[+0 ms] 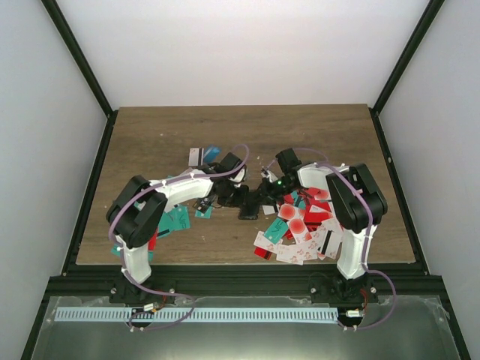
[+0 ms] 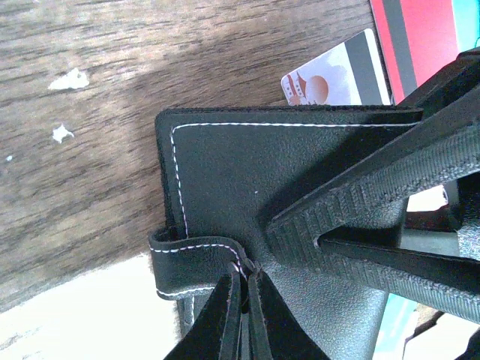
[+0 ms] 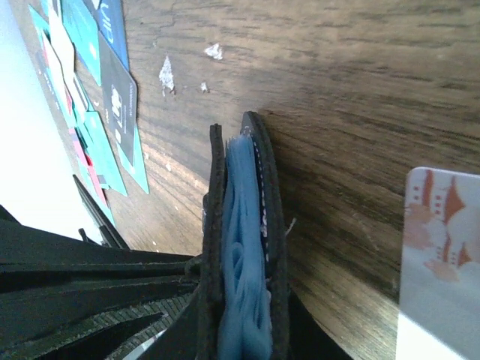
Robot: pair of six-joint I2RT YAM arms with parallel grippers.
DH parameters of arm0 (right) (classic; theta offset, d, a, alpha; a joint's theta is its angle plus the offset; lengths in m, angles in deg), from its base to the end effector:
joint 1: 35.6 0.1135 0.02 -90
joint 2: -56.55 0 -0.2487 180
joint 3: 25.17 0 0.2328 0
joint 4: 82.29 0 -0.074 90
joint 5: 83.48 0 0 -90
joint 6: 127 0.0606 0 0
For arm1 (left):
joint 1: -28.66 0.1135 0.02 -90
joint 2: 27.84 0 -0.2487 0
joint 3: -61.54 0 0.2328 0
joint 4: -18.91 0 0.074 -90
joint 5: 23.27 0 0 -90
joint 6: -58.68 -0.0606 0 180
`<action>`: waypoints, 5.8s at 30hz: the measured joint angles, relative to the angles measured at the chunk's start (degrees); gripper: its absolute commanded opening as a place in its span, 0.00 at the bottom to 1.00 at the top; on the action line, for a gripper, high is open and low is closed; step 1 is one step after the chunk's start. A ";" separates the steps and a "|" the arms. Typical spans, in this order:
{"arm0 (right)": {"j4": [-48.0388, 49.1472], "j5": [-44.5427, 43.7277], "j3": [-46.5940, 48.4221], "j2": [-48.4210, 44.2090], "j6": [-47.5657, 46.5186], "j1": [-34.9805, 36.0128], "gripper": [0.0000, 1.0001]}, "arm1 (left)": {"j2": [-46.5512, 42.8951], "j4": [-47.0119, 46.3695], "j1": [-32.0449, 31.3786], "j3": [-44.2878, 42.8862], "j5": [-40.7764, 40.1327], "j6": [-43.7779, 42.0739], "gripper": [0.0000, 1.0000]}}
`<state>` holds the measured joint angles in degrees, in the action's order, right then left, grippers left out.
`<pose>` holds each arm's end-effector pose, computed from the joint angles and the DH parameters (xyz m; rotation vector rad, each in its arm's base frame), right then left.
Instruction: Put the credit cards into the card holder
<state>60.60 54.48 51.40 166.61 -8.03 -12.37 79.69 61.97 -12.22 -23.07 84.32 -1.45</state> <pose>0.2924 0.1745 0.1106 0.0715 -2.7700 -1.3114 0.2624 -0.2514 0.1396 0.3718 2.8668 -0.7203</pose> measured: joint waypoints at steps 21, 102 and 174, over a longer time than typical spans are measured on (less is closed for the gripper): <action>0.35 3.96 -2.58 -5.88 -1.53 0.00 0.01 | -16.72 -0.76 9.33 6.86 0.24 4.92 0.47; 13.57 17.09 -8.96 -8.33 3.93 2.86 0.95 | -27.67 -8.57 6.62 19.45 6.95 3.96 0.04; -4.20 2.45 -7.48 -10.29 -3.34 0.66 0.66 | -9.51 0.94 7.85 17.35 2.60 6.34 0.04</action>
<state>56.40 56.93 43.92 156.31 -11.38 -11.72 70.18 62.91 -4.37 -5.71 86.92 4.88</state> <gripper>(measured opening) 0.652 0.040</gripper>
